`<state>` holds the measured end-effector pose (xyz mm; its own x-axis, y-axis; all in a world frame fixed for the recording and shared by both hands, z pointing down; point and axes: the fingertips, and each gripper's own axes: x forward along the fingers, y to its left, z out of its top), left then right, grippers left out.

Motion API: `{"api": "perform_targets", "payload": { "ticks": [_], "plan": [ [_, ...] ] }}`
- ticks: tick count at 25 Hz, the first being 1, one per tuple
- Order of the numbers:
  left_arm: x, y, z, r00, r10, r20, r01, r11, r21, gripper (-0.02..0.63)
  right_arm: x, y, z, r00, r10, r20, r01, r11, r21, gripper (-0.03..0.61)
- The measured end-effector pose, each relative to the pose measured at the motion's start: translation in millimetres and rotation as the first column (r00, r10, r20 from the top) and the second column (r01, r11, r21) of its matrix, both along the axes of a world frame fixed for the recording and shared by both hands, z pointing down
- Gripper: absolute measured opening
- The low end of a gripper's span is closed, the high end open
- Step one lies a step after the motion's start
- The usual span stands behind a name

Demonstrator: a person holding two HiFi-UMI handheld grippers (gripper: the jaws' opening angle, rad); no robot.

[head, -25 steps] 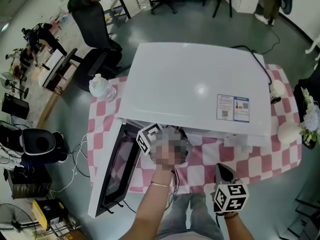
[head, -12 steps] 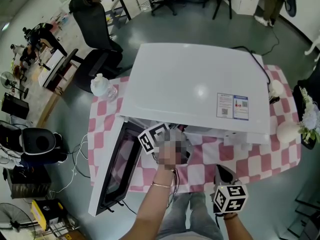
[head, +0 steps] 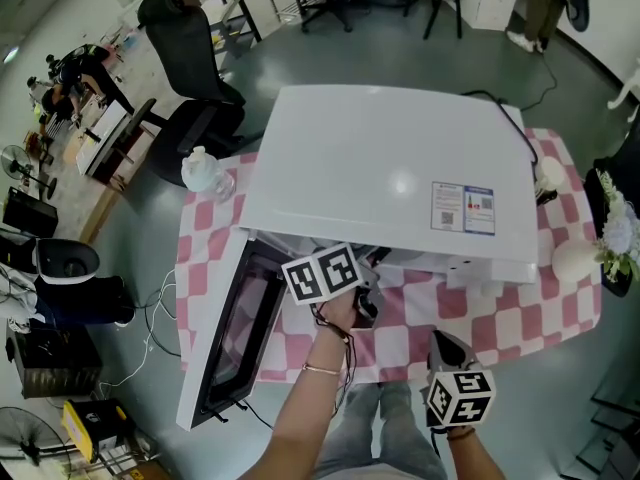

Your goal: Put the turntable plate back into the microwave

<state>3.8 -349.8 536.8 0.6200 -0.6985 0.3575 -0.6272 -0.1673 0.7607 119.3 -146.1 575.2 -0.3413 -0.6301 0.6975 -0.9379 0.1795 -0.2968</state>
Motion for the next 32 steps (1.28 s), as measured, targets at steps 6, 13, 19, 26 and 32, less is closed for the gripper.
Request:
{"api": "perform_targets", "payload": {
  "ticks": [6,13,19,26,32],
  "plan": [
    [5.2,8.2,13.5,0.984,0.086,0.155,-0.083,0.996,-0.024,0.512,-0.7,3.8,0.6,1.0,-0.006,0.003,0.006,1.0,-0.005,0.009],
    [6.4,15.0,22.0,0.96,0.142,0.241,-0.127,0.989,-0.075,0.512,1.5,6.0,1.6,1.0,-0.005,0.004,0.005,1.0,-0.011,0.009],
    [6.4,20.0,25.2,0.956,0.152,0.25,-0.13,0.986,-0.103,0.512,-0.5,6.2,1.5,1.0,-0.012,0.009,0.012,1.0,-0.01,0.009],
    [0.9,27.4,22.3,0.956,0.148,0.252,-0.119,0.984,-0.129,0.512,1.4,7.7,1.5,1.0,-0.018,0.009,0.018,1.0,-0.014,0.009],
    [-3.1,35.9,20.2,0.96,0.127,0.25,-0.095,0.986,-0.135,0.512,-3.1,10.0,-0.2,0.999,-0.033,0.015,0.034,0.999,-0.009,0.009]
  ]
}}
